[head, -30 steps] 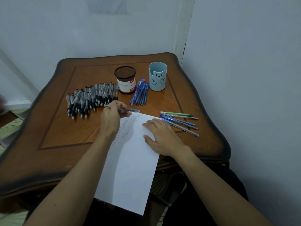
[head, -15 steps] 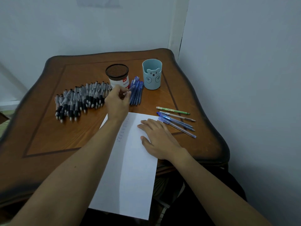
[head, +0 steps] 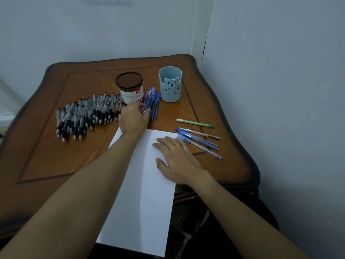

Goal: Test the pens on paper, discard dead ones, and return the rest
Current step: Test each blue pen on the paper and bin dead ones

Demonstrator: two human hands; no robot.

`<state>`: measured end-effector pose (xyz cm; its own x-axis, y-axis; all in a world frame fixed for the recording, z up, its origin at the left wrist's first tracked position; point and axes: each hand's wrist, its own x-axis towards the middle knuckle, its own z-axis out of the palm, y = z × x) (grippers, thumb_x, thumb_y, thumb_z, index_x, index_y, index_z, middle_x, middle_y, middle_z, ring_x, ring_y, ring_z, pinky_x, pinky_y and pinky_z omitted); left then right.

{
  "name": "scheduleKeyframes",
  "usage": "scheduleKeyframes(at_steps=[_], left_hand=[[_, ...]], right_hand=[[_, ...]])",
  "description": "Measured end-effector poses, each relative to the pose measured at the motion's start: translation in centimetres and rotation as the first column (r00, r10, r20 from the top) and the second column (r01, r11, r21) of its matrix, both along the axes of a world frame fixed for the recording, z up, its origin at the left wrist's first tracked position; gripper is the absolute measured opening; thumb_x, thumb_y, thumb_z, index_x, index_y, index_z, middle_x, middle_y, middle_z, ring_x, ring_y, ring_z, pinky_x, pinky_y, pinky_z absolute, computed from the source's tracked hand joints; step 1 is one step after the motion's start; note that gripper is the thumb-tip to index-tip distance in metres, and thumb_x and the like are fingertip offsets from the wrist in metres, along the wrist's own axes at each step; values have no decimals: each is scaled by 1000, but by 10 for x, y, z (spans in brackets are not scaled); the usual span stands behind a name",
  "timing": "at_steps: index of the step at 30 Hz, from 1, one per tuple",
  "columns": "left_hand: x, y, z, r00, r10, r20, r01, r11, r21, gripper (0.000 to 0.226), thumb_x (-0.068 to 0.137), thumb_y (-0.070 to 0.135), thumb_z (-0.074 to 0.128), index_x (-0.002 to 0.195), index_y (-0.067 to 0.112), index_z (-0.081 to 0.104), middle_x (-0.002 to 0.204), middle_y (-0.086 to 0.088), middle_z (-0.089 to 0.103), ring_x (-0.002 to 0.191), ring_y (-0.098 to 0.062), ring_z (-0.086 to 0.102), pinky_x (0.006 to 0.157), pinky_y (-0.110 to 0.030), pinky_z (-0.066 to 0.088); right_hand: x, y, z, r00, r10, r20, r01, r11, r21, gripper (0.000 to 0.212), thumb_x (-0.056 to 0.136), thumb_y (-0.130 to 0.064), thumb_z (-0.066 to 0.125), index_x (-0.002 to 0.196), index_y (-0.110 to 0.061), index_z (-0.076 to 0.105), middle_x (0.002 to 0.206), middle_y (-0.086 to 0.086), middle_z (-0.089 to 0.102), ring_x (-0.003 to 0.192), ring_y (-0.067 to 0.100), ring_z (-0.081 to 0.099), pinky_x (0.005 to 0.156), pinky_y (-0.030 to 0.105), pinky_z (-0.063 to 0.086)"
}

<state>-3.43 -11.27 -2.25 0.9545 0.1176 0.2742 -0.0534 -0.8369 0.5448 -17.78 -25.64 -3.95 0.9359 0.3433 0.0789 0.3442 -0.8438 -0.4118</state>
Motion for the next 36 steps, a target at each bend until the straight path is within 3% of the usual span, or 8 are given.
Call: scheduleKeyframes(at_steps=[5, 11, 14, 20, 23, 27, 31, 36], left_hand=[[-26, 15, 3, 1000, -14, 12, 15, 996, -85, 35, 90, 29, 63, 122, 14, 67, 112, -6, 69, 104, -26, 61, 90, -47, 54], [-76, 36, -8, 984, -10, -179, 62, 956, 285, 48, 97, 44, 51, 138, 20, 54, 149, -9, 45, 140, -32, 33, 113, -51, 29], [-86, 45, -15, 974, -84, -210, 149, 937, 316, 52, 100, 50, 42, 143, 22, 49, 155, -7, 41, 144, -32, 29, 115, -53, 24], [-89, 48, -20, 959, -157, -237, 231, 917, 324, 63, 99, 57, 37, 152, 21, 38, 162, -3, 32, 151, -27, 23, 121, -51, 15], [-83, 49, -19, 956, -166, -240, 236, 924, 302, 64, 99, 56, 38, 152, 20, 38, 162, -5, 33, 151, -27, 22, 122, -50, 13], [-76, 49, -18, 958, -172, -231, 236, 929, 285, 62, 98, 54, 41, 148, 17, 42, 159, -7, 38, 150, -29, 26, 122, -50, 16], [-71, 50, -18, 958, -178, -225, 236, 933, 270, 66, 94, 57, 37, 146, 17, 45, 156, -7, 41, 148, -29, 28, 122, -51, 18], [-68, 51, -20, 955, -180, -234, 241, 933, 266, 62, 97, 54, 43, 147, 18, 43, 157, -5, 40, 149, -28, 26, 123, -49, 15]], right_hand=[[-1, 2, 0, 1000, -11, 16, 11, 1000, 7, 52, 101, -34, 44, 151, -22, 38, 160, -3, 31, 150, 15, 18, 122, 37, 5], [-2, 3, 2, 1000, -9, -2, 9, 1000, 6, 52, 101, -35, 43, 151, -22, 38, 160, -3, 31, 150, 15, 17, 122, 37, 4], [-1, 3, 1, 999, -17, -33, 18, 1000, 20, 52, 101, -36, 43, 151, -23, 37, 161, -4, 30, 150, 14, 16, 122, 37, 4], [2, 1, 17, 986, -163, -30, 164, 935, 314, 38, 94, -22, 56, 132, -23, 58, 137, -5, 56, 131, 11, 42, 115, 37, 30], [13, -4, 22, 900, -420, 114, 400, 901, 165, 40, 95, -31, 55, 135, -26, 56, 146, -1, 50, 141, 17, 35, 119, 45, 20], [34, -17, 20, 785, -620, 2, 611, 773, -173, 67, 101, -55, 36, 158, -23, 20, 168, 7, 7, 154, 31, 0, 121, 55, -1], [41, -21, 9, 765, -639, -85, 603, 756, -255, 71, 101, -61, 22, 160, -22, 10, 168, 8, 2, 153, 36, -4, 118, 62, -3], [37, -17, 6, 896, -444, 5, 434, 873, -222, 58, 104, -51, 26, 156, -26, 27, 165, 2, 21, 153, 29, 9, 121, 55, 6]])
